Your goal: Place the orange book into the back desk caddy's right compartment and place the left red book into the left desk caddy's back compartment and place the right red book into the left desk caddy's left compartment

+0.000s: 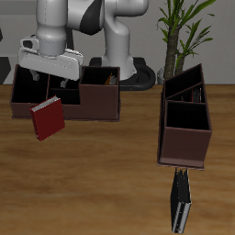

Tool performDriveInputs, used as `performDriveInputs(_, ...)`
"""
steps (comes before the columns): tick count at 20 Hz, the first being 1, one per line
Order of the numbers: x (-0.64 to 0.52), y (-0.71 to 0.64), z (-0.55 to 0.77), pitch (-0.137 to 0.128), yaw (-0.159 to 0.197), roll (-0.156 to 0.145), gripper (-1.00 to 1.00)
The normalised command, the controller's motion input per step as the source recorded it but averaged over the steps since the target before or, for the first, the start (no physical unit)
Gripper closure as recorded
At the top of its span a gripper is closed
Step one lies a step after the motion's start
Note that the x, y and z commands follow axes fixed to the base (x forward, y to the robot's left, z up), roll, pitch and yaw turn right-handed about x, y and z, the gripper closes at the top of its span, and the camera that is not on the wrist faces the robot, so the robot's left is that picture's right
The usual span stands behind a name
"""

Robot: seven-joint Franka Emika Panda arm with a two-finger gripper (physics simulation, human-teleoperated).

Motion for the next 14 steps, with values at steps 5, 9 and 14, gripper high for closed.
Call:
performDriveInputs(5, 0.03, -0.26, -0.23, 0.004, -0.044, 0.002, -1.00)
performDriveInputs(9, -0.01, -0.21, -0.41, -0.005, -0.057, -0.014, -1.00)
performDriveInputs(14, 0.00, -0.18, -0.28, 0.011, -0.070, 0.000, -1.00)
